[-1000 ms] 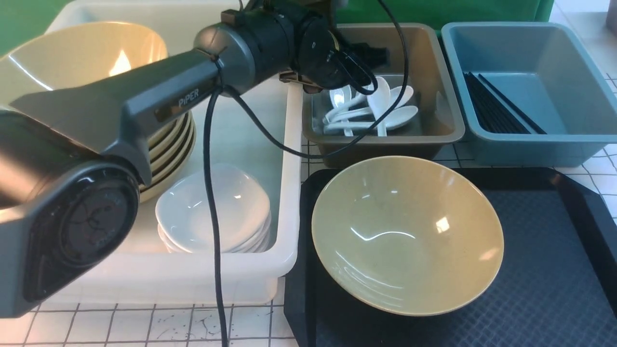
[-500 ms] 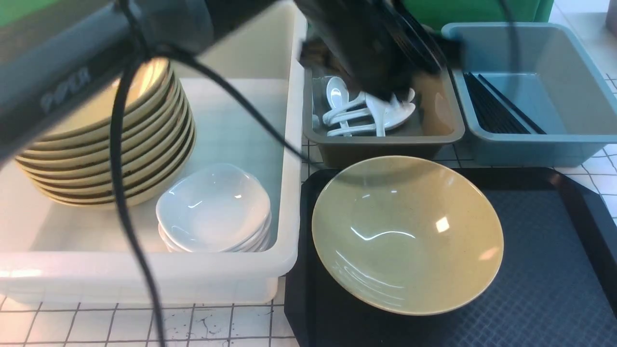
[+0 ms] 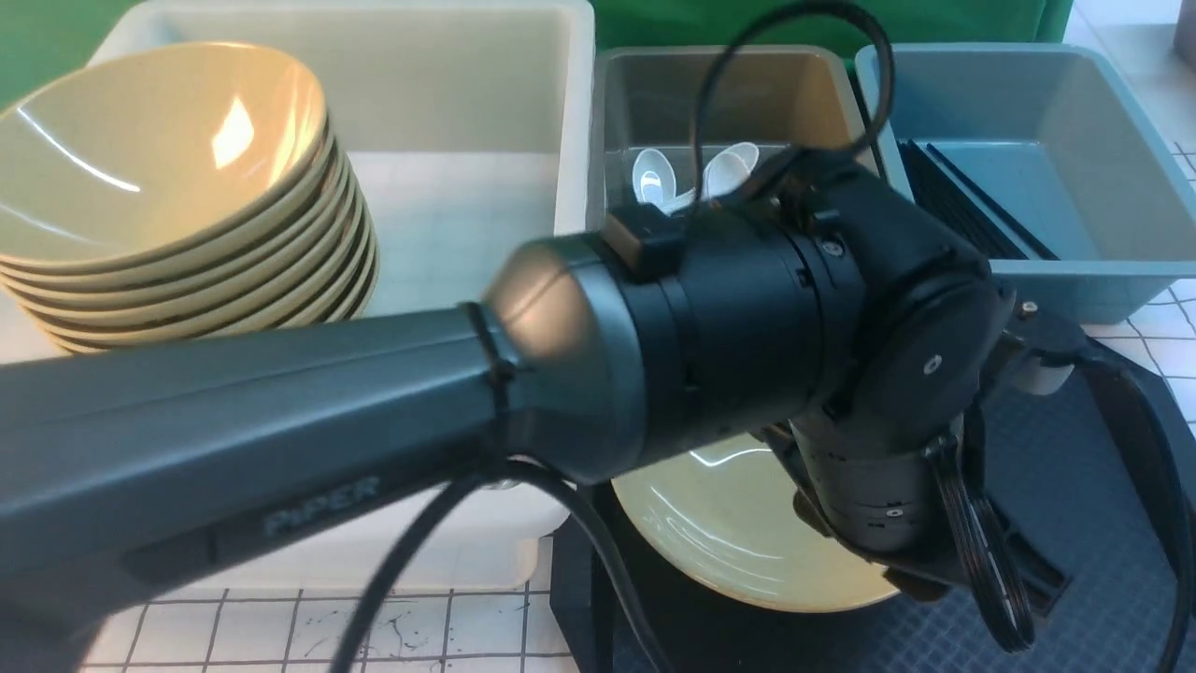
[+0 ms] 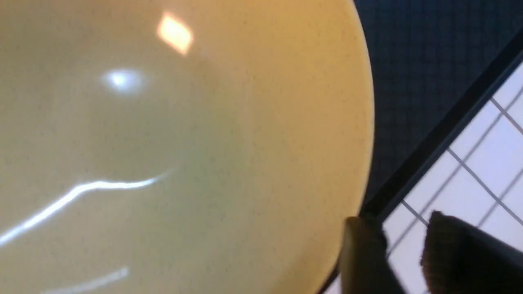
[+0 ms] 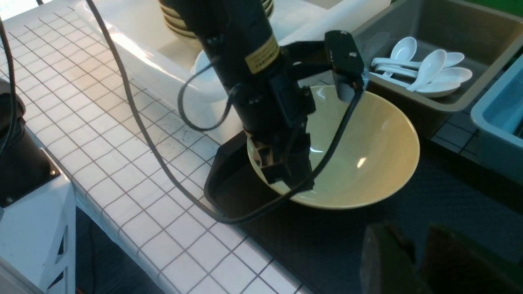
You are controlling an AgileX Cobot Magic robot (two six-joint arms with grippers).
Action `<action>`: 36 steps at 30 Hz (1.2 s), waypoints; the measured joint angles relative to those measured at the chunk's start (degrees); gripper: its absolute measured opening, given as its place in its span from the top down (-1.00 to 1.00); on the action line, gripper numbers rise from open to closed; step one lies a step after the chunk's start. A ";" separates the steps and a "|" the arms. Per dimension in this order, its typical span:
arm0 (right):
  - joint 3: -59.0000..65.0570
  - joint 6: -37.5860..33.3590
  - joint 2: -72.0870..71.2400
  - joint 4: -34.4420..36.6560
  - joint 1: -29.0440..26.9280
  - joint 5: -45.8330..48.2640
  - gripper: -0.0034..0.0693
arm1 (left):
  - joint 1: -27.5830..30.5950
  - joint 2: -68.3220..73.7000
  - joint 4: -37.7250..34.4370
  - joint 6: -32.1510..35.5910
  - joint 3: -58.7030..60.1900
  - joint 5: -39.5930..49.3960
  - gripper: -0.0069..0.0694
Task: On white black table put chopsticks spoon bowls plates into blue grey white boxes.
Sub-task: 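Grasp the large bowl on the tray by its rim, then place the tan bowl onto the bowl stack in the left bin with the left gripper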
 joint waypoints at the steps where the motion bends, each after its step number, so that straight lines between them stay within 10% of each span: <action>1: 0.00 -0.27 0.00 0.00 0.00 0.00 0.51 | 0.00 0.85 0.12 0.31 0.00 -0.44 0.05; 9: 0.00 -0.44 0.00 0.00 0.00 0.00 0.51 | -0.01 8.50 7.74 0.25 0.00 -2.72 -0.52; 18: 0.00 -0.45 0.00 0.00 0.00 0.00 0.51 | -0.30 9.13 14.46 -3.16 -0.73 -2.70 0.51; 29: 0.00 -0.45 0.00 -1.27 0.00 -0.19 0.49 | -5.88 -7.35 4.83 -3.51 0.12 -3.72 0.78; 36: 0.00 -0.45 0.50 -1.51 0.00 -4.01 0.49 | -2.29 -21.69 15.62 -6.19 -1.76 -0.41 0.78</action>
